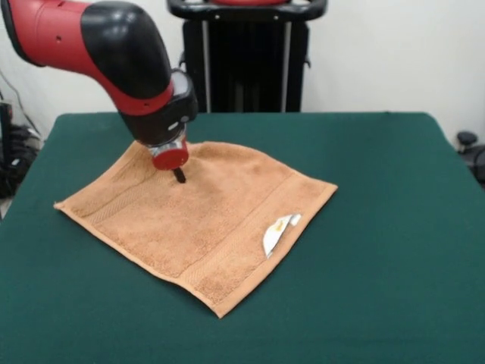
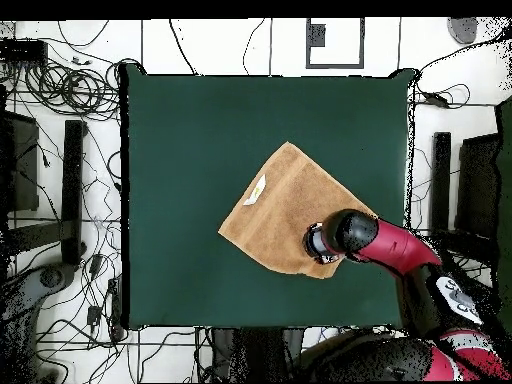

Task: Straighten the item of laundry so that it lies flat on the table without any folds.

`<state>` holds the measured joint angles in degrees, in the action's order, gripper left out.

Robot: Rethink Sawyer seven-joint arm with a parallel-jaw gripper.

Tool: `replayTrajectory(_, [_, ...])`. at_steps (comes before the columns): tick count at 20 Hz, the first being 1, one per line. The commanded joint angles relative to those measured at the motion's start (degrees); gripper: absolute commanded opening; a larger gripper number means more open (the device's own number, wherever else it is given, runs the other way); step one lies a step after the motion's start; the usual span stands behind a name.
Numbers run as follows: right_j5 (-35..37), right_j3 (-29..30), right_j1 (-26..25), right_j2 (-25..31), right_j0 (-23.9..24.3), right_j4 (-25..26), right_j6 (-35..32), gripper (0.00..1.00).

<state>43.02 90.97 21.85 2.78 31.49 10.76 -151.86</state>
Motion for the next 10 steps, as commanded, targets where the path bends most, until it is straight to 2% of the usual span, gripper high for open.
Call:
replayTrajectory(1, [-10.22,-12.44,-8.89,9.16,0.37,4.96,12.04,1.0])
replayTrajectory(10, [-9.6,-12.26,-8.67,9.56,-0.13,6.45,8.19,1.0])
